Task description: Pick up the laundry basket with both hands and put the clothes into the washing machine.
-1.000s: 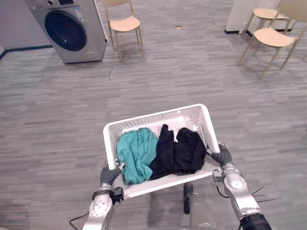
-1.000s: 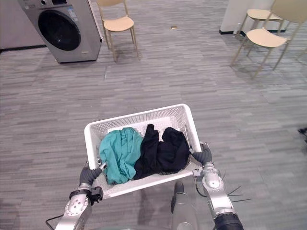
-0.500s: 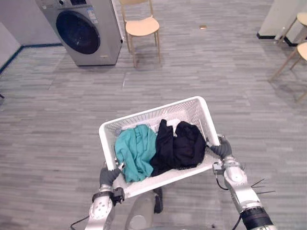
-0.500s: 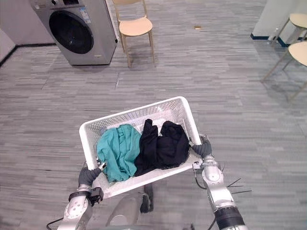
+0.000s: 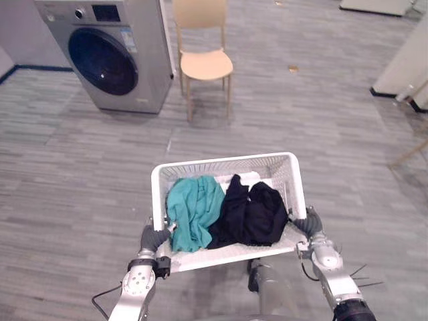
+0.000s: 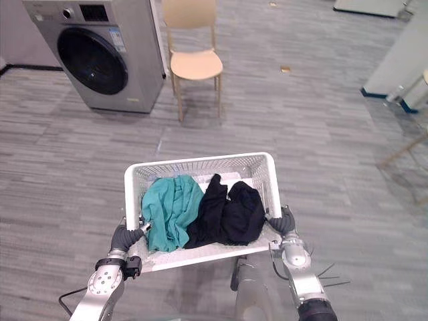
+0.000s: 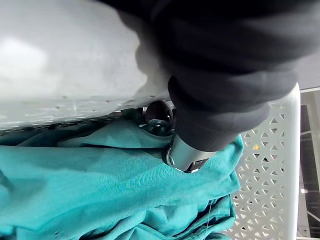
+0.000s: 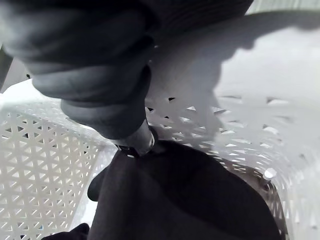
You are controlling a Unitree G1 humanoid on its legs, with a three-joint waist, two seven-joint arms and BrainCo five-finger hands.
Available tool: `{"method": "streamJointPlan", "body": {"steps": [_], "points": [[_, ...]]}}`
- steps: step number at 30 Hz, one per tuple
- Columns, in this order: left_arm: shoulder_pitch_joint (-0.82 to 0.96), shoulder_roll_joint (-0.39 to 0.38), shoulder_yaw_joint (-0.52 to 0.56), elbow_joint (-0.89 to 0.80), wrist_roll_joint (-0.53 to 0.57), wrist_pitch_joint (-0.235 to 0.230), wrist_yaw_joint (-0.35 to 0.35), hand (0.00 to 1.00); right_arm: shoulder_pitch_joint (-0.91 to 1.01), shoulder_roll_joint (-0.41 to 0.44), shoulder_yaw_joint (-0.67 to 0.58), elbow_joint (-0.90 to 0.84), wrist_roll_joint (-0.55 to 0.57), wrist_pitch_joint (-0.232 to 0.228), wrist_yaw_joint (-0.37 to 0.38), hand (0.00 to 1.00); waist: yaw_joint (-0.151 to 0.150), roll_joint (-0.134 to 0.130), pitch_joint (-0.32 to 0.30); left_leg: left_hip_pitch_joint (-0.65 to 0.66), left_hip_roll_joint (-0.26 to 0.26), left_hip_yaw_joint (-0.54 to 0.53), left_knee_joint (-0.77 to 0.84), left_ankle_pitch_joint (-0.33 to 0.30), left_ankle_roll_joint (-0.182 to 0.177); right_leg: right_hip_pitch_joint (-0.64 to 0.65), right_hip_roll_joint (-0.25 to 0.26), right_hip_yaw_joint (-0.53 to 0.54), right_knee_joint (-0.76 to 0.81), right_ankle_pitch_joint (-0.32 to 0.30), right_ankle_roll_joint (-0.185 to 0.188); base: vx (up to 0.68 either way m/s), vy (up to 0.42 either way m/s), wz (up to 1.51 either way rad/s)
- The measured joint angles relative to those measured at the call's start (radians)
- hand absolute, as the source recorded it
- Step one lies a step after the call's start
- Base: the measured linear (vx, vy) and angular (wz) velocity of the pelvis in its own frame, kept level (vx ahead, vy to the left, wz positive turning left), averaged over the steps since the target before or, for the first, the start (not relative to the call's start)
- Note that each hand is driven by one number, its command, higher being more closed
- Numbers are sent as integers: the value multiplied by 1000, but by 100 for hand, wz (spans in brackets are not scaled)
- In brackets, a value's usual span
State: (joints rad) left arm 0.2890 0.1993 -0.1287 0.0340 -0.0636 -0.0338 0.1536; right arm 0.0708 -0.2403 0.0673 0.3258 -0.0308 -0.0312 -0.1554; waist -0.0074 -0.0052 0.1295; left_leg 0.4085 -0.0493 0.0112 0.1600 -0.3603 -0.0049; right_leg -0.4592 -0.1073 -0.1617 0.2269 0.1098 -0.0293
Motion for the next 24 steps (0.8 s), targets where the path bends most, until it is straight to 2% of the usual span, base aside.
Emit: {"method": "streamJointPlan", "body": {"steps": [1,2,3,4,5,6,7,8,9,10,11,12,13,14,15,16,17,18,19,20,21,22,23,24], "points": [[5,-34,2,23,15,0,0,100,13,-6,-2,0,-2,10,0,100,-2,54,-29,-59,63,-13,197,-3,-10,-4,24,-32,105,50,-10,700,-178,47],[5,-48,2,32,19,0,0,100,8,-15,-8,0,-2,10,1,100,1,99,-32,-125,108,1,362,20,-45,5,51,-57,142,-5,-17,818,-212,27],[2,-62,6,42,19,0,0,100,-8,-24,-8,-3,-1,12,4,100,12,143,-25,-235,180,34,609,169,-98,43,99,-68,162,-67,-29,773,-193,-23],[2,-76,18,60,17,1,0,100,-20,-24,-5,-5,-1,16,4,100,39,156,-18,-305,239,75,768,413,-118,96,135,-59,153,-98,-36,915,-202,-34],[-1,-80,16,67,16,2,0,100,-22,-23,-10,-15,0,18,1,100,54,165,-9,-400,317,109,969,370,-85,179,167,-66,113,-127,-44,746,-152,-30],[-2,-76,17,67,13,0,0,100,-25,-24,-10,-31,2,18,-7,100,60,156,10,-469,344,127,1073,294,-32,259,179,-61,72,-148,-46,710,-122,-10],[-1,-76,19,67,10,0,0,100,-24,-22,-10,-44,2,18,-13,100,71,142,20,-508,343,140,1103,252,-14,308,180,-48,43,-157,-45,684,-81,-15],[5,-76,20,64,-10,-8,0,100,-26,-22,-10,-79,2,18,-16,100,83,112,35,-596,320,165,1083,170,2,419,172,-14,-46,-169,-48,674,-54,-23],[10,-75,21,59,-17,-12,0,100,-30,-23,-10,-94,2,18,-16,100,94,103,36,-650,302,177,1034,131,1,468,166,-2,-94,-172,-48,791,44,-31],[11,-77,21,49,-18,-20,0,100,-43,-26,-14,-105,2,18,-16,100,104,91,42,-731,266,188,873,102,4,536,149,14,-152,-182,-35,761,130,-29],[9,-80,21,44,-18,-23,-1,100,-59,-28,-17,-104,2,18,-16,100,107,80,49,-778,221,178,653,106,-7,576,125,24,-176,-205,-2,757,171,-27],[10,-81,21,42,-18,-23,-1,100,-67,-29,-18,-103,2,17,-16,100,108,80,50,-789,199,169,505,124,-32,599,113,29,-189,-219,10,641,207,-28],[18,-87,21,35,-18,-22,-4,100,-72,-36,-18,-101,2,17,-16,100,113,86,52,-789,179,143,204,216,-88,650,102,47,-223,-246,38,398,136,-27],[18,-88,21,32,-17,-21,-8,100,-73,-37,-17,-96,1,17,-16,100,122,92,51,-791,181,147,176,304,-88,674,97,60,-240,-261,52,681,256,-43],[12,-79,22,30,-15,-18,-8,100,-81,-21,-17,-64,1,17,-17,100,135,69,43,-783,149,175,217,308,6,706,65,91,-257,-280,61,701,280,-22],[12,-81,22,8,-13,-14,-8,100,-93,-28,-17,-55,1,17,-18,100,127,61,38,-811,132,179,303,251,97,725,42,98,-256,-270,80,850,349,-12],[11,-84,22,5,-13,-12,-8,100,-93,-32,-16,-45,1,17,-17,100,130,57,38,-817,132,194,373,211,148,736,22,107,-233,-269,85,593,257,4],[12,-84,22,5,-13,-12,-8,100,-94,-30,-15,-35,1,17,-17,100,135,51,36,-815,129,202,399,194,152,727,12,109,-192,-277,98,683,282,-22],[22,-78,21,5,-12,-12,-8,100,-89,-20,-15,-32,0,16,-17,100,140,34,27,-776,112,223,413,127,158,633,-20,120,62,-329,183,760,320,-20],[21,-70,20,5,-12,-11,-8,100,-85,-11,-16,-31,-3,16,-17,100,130,22,29,-738,93,233,409,94,165,556,-43,144,277,-324,241,729,287,-13],[20,-64,20,6,-12,-10,-8,100,-81,-3,-19,-27,-5,16,-17,100,126,10,29,-713,78,239,403,80,166,510,-56,167,402,-301,303,571,196,3],[20,-51,19,7,-12,-5,-8,100,-73,11,-20,-5,-18,16,-17,100,124,-4,30,-642,52,242,379,50,164,414,-84,180,675,-274,304,599,141,-2],[24,-42,17,7,-4,9,-8,100,-63,26,-20,26,-23,17,-15,100,119,-9,33,-529,25,242,309,35,164,354,-126,117,858,-280,254,599,124,-5],[29,-36,15,7,-3,10,-8,100,-56,32,-19,35,-24,17,-15,100,114,-5,34,-475,20,239,268,35,164,333,-136,85,899,-298,206,596,110,-5]]}}
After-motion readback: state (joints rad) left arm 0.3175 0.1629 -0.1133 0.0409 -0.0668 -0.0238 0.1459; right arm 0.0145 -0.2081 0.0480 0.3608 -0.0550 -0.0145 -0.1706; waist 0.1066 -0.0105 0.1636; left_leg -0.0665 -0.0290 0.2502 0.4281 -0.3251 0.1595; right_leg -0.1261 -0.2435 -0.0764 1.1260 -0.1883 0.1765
